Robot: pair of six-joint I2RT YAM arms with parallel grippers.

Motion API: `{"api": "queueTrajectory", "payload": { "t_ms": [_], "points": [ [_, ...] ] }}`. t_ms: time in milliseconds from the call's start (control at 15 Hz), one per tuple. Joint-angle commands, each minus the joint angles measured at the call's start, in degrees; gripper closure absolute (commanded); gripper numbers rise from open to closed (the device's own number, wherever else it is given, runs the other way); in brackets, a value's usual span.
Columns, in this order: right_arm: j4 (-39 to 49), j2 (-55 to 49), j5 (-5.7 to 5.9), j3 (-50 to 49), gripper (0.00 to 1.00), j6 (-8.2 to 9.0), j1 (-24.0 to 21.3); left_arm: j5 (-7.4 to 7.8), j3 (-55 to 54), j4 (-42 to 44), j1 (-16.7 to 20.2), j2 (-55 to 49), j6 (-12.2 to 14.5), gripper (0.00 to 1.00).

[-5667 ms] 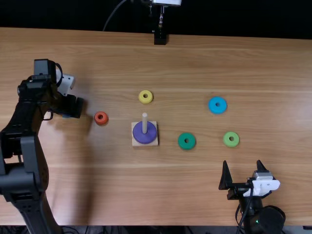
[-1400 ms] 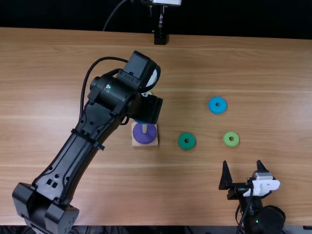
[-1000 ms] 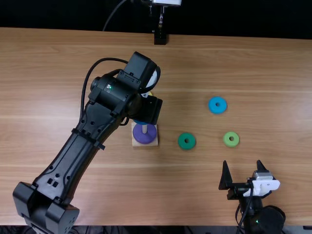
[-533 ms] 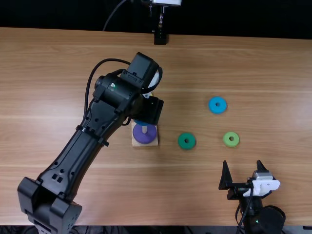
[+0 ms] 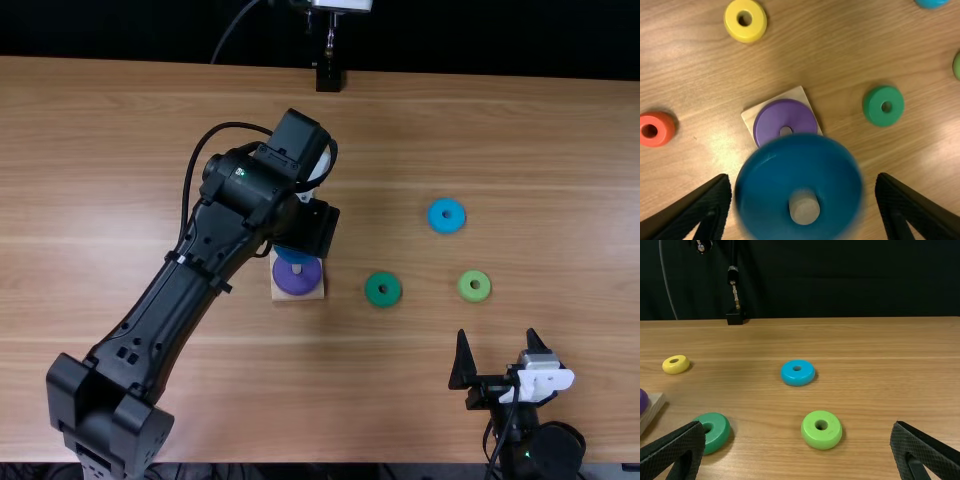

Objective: Build the Hanoi tower: stack the rings onto the peg from bottom to top in this color order: purple, dark blue, light blue, dark green, light green, yellow, orange.

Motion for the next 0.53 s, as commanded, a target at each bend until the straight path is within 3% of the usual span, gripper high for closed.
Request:
{"api": "queueTrajectory", "payload": {
  "t_ms": [0, 467],
  "points": [
    [-4.7, -0.7, -0.83, -2.4, 0.00, 0.44, -0.4, 0.74, -1.5, -0.4, -0.8, 2.5, -0.5, 0.00],
    [-4.7, -0.7, -0.83, -2.4, 0.00, 0.44, -0.4, 0.74, -1.3, 1.3, 0.1, 1.4, -0.3, 0.00]
  ]
}}
